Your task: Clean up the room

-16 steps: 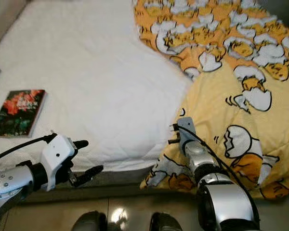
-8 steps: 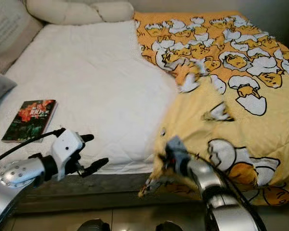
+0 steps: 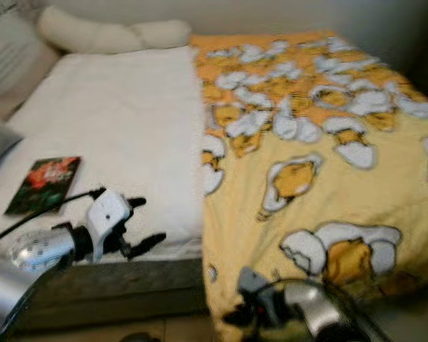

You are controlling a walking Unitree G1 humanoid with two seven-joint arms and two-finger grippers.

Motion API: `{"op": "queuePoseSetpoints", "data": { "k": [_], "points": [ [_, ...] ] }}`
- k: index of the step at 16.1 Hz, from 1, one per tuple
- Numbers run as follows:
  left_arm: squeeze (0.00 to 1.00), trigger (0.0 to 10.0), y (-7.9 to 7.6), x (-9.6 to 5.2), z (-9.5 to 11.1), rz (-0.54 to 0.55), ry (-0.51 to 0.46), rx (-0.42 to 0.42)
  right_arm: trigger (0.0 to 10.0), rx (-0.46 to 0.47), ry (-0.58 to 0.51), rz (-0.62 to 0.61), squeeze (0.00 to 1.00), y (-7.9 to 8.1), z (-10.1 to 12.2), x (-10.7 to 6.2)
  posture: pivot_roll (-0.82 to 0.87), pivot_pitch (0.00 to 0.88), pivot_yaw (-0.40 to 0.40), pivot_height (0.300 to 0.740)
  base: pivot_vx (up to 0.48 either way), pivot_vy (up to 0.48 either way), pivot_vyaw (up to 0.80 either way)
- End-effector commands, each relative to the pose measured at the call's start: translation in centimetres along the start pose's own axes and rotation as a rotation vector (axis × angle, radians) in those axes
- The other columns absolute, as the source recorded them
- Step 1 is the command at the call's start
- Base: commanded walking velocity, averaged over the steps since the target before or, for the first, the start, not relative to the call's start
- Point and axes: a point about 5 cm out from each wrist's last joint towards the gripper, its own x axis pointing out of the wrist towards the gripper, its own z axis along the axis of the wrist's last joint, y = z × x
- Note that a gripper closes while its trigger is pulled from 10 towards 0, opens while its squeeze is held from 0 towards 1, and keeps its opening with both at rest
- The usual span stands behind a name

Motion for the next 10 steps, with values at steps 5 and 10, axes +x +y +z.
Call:
{"op": "queuePoseSetpoints", "data": {
  "k": [5, 10],
  "points": [
    [0.77, 10.0, -0.2, 0.1, -0.7, -0.022, 0.021, 0.004, 10.0, 0.061, 0.082, -0.085, 0.0, 1.7, -3.4, 1.9, 0.11, 0.0, 0.077, 0.74, 0.0, 0.0, 0.0],
    [0.68, 10.0, 0.2, 0.6, -1.4, 0.014, 0.023, -0.004, 10.0, 0.072, 0.167, -0.267, 0.0, 2.1, -5.6, 2.1, 0.1, 0.0, 0.07, 0.74, 0.0, 0.0, 0.0]
  ]
}}
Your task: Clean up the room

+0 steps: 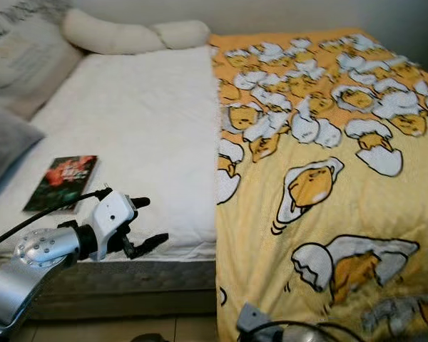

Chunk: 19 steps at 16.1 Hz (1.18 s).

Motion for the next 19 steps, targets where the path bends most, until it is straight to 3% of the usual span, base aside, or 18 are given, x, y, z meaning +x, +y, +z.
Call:
{"op": "queuePoseSetpoints", "data": {
  "k": [1, 3, 5, 6, 7, 8, 10, 12, 16, 19],
  "points": [
    [0.64, 10.0, 0.8, 0.0, -0.3, 0.069, -0.002, -0.026, 10.0, 0.007, -0.036, -0.068, 0.0, -0.3, 0.2, 0.0, 0.09, 0.0, 0.067, 0.74, 0.0, 0.0, 0.0],
    [0.58, 10.0, 2.3, 0.3, -1.4, 0.268, -0.032, -0.152, 10.0, 0.066, -0.157, -0.301, 0.0, -2.1, 1.1, -0.9, 0.07, 0.0, 0.062, 0.74, 0.0, 0.0, 0.0],
    [0.58, 10.0, 3.0, 0.3, -1.9, 0.376, -0.05, -0.216, 10.0, 0.078, -0.29, -0.46, 0.0, -5.2, 4.1, -2.5, 0.06, 0.0, 0.062, 0.74, 0.0, 0.0, 0.0],
    [0.57, 10.0, 3.3, 0.3, -2.4, 0.422, -0.054, -0.24, 10.0, 0.082, -0.415, -0.587, 0.0, -7.8, 7.0, -4.4, 0.06, 0.0, 0.057, 0.74, 0.0, 0.0, 0.0],
    [0.57, 10.0, 3.3, 0.5, -3.2, 0.474, -0.04, -0.27, 10.0, 0.112, -0.599, -0.7, 0.0, -9.3, 9.8, -6.2, 0.06, 0.0, 0.048, 0.74, 0.0, 0.0, 0.0],
    [0.57, 10.0, 3.2, 0.6, -3.7, 0.501, -0.027, -0.279, 10.0, 0.134, -0.731, -0.76, 0.0, -9.7, 11.5, -7.5, 0.06, 0.0, 0.045, 0.74, 0.0, 0.0, 0.0],
    [0.58, 10.0, 3.2, 0.4, -4.0, 0.542, -0.027, -0.27, 10.0, 0.24, -0.855, -0.873, 0.0, -10.1, 13.3, -8.6, 0.06, 0.0, 0.038, 0.74, 0.0, 0.0, 0.0],
    [0.58, 10.0, 3.4, 0.0, -4.3, 0.616, -0.038, -0.312, 10.0, 0.307, -0.894, -0.978, 0.0, -9.8, 14.8, -9.1, 0.05, 0.0, 0.031, 0.74, 0.0, -0.127, 0.0],
    [0.58, 10.0, 3.4, -0.1, -4.9, 0.648, -0.034, -0.291, 10.0, 0.29, -0.92, -0.952, 0.0, -8.3, 17.2, -8.5, 0.04, 0.0, 0.025, 0.74, 0.0, -0.367, 0.0],
    [0.59, 10.0, 3.6, 0.0, -5.1, 0.679, -0.039, -0.314, 10.0, 0.323, -0.89, -0.976, 0.0, -8.2, 17.1, -8.6, 0.04, 0.0, 0.011, 0.74, 0.0, -0.366, 0.0]
  ]
}}
